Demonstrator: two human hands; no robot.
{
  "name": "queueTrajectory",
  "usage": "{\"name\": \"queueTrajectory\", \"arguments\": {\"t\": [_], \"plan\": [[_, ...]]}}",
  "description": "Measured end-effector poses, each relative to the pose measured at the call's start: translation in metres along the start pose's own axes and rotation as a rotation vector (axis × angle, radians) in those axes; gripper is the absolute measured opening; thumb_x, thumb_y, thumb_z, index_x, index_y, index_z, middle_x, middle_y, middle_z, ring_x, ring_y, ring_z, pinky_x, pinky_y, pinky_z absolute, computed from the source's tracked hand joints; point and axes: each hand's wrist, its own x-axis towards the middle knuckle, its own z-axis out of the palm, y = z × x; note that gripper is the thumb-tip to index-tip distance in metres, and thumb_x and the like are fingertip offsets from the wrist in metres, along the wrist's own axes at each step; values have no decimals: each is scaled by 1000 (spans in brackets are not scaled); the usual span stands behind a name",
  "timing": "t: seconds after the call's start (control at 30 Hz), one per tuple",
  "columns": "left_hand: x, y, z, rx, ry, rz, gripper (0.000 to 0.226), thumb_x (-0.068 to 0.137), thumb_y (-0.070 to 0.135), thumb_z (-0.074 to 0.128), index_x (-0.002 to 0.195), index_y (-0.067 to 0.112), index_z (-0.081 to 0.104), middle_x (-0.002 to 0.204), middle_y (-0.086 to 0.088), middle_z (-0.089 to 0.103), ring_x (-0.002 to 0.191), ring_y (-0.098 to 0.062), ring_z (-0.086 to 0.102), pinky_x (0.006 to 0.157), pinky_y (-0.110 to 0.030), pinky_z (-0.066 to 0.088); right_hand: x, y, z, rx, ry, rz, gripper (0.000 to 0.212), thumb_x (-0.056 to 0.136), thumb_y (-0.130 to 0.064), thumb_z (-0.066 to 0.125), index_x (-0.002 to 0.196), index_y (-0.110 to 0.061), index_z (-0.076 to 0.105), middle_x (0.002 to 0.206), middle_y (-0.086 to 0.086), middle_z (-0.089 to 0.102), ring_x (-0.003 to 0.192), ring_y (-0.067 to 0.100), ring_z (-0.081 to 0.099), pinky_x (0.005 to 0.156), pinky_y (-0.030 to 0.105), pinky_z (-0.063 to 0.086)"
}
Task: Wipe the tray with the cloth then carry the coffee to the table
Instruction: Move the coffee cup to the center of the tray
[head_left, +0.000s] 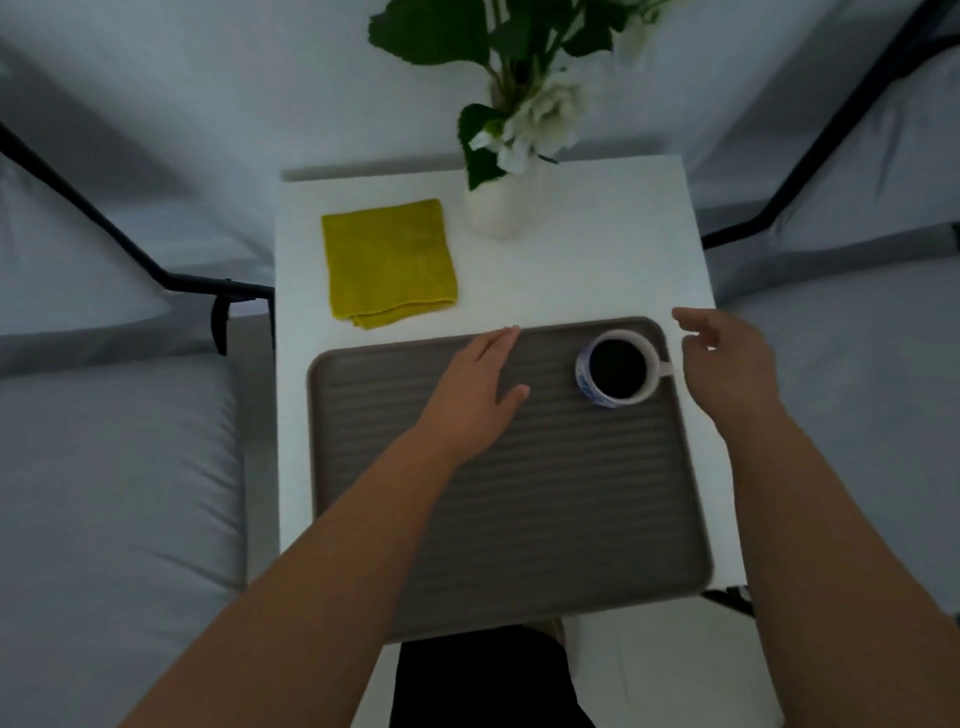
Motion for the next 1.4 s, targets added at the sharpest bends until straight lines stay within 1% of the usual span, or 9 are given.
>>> {"name": "queueTrajectory", "arguments": {"t": [0.07, 0.17, 0.27, 0.5, 0.67, 0.87, 1.0, 1.17, 1.4], "plan": [[3, 12, 16, -30, -26, -12, 72, 91, 32, 62, 151, 19, 25, 152, -6, 32, 140, -20, 32, 115, -27, 23, 0, 19, -5, 61, -23, 93, 34, 91, -7, 47, 117, -19, 65, 119, 3, 66, 105, 17, 59, 98, 34, 46], [9, 26, 35, -70, -71, -34, 78, 87, 33, 67, 151, 19, 25, 152, -6, 33, 139, -20, 32, 115, -25, 23, -2, 38, 1, 183, -98, 163, 29, 94, -12, 47, 116, -17, 66, 120, 3, 65, 106, 12, 57, 93, 26, 43], [16, 34, 55, -92, -122, -55, 84, 81, 32, 73, 151, 16, 27, 149, -8, 36, 136, -19, 36, 111, -20, 23, -3, 50, 9, 247, -127, 173, 28, 93, -16, 49, 114, -20, 68, 117, 2, 66, 106, 15, 60, 96, 33, 48], [31, 45, 81, -119, 25, -59, 83, 75, 25, 79, 146, 13, 37, 137, -10, 49, 125, -18, 47, 96, -8, 25, -5, 60, 17, 282, -174, 81, 22, 88, -19, 56, 102, -26, 71, 105, -1, 71, 98, 16, 66, 93, 41, 53], [27, 48, 80, -207, 71, -79, 80, 74, 17, 79, 145, 16, 41, 134, -9, 49, 118, -18, 55, 106, -26, 41, -15, 55, 20, 366, -177, 132, 19, 88, -15, 56, 96, -26, 70, 98, 2, 72, 93, 17, 67, 91, 40, 54], [-3, 40, 70, -263, 105, -84, 78, 73, 14, 79, 142, 17, 45, 130, -7, 52, 117, -17, 56, 104, -27, 44, -38, 49, 28, 405, -214, 132, 21, 92, -12, 53, 101, -23, 69, 100, 2, 71, 94, 14, 67, 92, 37, 54], [-33, 30, 64, -345, 161, -107, 75, 75, 8, 78, 142, 15, 45, 128, -4, 50, 115, -10, 55, 97, -13, 45, -58, 37, 39, 409, -236, 136, 20, 92, -15, 54, 100, -25, 69, 101, -1, 71, 96, 13, 66, 92, 37, 54], [-74, 8, 59, -381, 219, -169, 74, 75, 9, 77, 141, 18, 46, 131, -6, 51, 119, -11, 55, 101, -27, 48, -86, 24, 65, 410, -280, 110, 20, 90, -14, 54, 93, -29, 68, 97, 0, 72, 93, 16, 68, 91, 41, 54], [-117, -5, 58, -430, 283, -269, 73, 76, 8, 76, 141, 22, 46, 132, -2, 50, 118, -9, 56, 101, -27, 49, -117, 13, 87, 393, -347, 99, 22, 93, -8, 51, 102, -17, 69, 98, 5, 71, 94, 18, 67, 92, 39, 53]]}}
